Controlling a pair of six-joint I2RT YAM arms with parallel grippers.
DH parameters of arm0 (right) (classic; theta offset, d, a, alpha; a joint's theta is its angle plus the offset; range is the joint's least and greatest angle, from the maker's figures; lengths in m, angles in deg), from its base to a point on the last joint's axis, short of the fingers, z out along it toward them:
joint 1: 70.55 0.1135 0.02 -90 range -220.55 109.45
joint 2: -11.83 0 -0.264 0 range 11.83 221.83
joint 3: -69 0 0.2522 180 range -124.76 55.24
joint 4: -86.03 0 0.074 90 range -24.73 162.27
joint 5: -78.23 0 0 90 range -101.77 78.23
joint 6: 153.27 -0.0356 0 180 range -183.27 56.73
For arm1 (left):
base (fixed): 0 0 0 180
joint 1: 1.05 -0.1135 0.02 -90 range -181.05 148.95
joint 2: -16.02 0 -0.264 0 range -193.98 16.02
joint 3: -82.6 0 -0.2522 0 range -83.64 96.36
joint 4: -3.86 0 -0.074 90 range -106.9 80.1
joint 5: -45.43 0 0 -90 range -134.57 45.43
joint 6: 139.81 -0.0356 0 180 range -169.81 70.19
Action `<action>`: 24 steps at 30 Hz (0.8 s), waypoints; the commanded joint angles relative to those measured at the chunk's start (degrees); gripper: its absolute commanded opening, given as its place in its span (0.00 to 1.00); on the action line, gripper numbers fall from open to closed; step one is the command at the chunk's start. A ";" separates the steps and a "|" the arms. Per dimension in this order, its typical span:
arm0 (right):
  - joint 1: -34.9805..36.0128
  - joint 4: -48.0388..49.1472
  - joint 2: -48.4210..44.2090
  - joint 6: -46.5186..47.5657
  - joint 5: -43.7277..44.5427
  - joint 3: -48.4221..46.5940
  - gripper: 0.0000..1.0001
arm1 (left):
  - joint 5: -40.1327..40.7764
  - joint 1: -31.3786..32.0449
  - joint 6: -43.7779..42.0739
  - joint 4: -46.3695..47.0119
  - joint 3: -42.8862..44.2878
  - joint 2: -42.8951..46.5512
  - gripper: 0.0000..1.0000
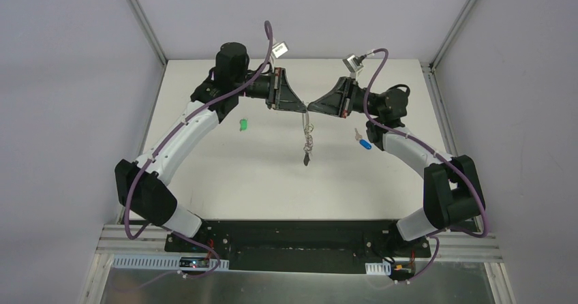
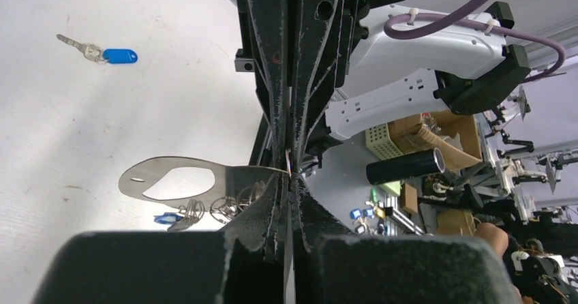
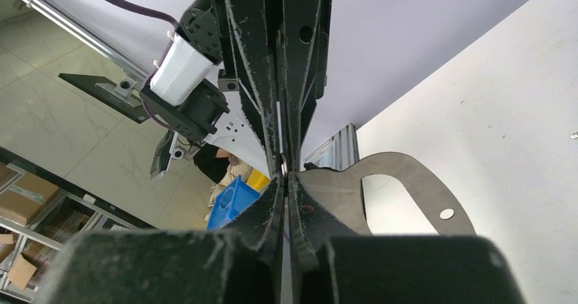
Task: Put the keys on the keyring
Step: Adjust the keyring.
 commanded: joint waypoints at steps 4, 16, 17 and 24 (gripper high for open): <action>-0.18 -1.60 -4.76 9.62 -5.98 -0.95 0.27 | 3.97 3.10 -32.58 -33.15 13.93 -2.16 0.00; 0.56 -19.47 -8.56 26.62 -12.14 -2.15 0.37 | 5.64 6.25 -46.68 -50.36 21.35 -5.78 0.00; 0.79 -21.18 -8.76 27.93 -12.22 -2.12 0.37 | 5.65 6.30 -46.46 -50.20 21.38 -5.78 0.00; 3.62 -40.69 -9.24 38.64 -11.73 -4.37 0.35 | 5.35 6.40 -43.92 -44.38 17.24 -3.92 0.00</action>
